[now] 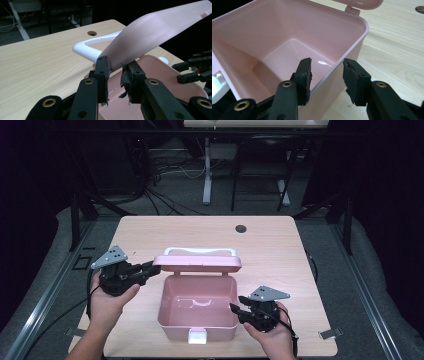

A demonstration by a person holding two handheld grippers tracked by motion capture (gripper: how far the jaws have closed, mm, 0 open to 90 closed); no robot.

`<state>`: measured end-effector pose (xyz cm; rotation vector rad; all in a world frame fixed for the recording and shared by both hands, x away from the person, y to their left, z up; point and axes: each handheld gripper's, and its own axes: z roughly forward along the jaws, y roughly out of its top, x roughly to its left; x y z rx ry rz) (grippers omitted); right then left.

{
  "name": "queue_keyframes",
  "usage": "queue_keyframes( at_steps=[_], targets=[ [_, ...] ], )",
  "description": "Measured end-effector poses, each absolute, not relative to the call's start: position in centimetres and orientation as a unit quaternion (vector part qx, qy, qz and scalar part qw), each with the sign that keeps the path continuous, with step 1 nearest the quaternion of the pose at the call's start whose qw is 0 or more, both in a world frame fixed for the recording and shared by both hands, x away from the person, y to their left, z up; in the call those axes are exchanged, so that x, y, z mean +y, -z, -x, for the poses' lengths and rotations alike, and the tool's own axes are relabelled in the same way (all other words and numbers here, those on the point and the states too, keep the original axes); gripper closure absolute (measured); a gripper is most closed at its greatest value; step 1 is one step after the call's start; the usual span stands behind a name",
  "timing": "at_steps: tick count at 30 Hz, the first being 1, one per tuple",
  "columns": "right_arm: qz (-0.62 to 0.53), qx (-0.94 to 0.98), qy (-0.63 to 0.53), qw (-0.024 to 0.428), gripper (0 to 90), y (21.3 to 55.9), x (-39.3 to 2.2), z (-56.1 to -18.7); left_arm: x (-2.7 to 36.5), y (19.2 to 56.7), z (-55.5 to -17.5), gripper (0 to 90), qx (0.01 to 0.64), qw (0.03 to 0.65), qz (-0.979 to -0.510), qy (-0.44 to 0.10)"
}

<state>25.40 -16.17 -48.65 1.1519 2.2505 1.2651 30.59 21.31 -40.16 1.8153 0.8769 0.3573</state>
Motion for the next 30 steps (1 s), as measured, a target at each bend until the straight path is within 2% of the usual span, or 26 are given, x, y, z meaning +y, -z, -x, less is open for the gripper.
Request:
queue_keyframes(
  at_steps=[30],
  targets=[
    [-0.405, 0.782, -0.445, 0.164, 60.1, 48.6, -16.1, -25.4, 21.0, 40.3, -33.3, 75.9, 0.377, 0.525, -0.749, -0.147]
  ],
)
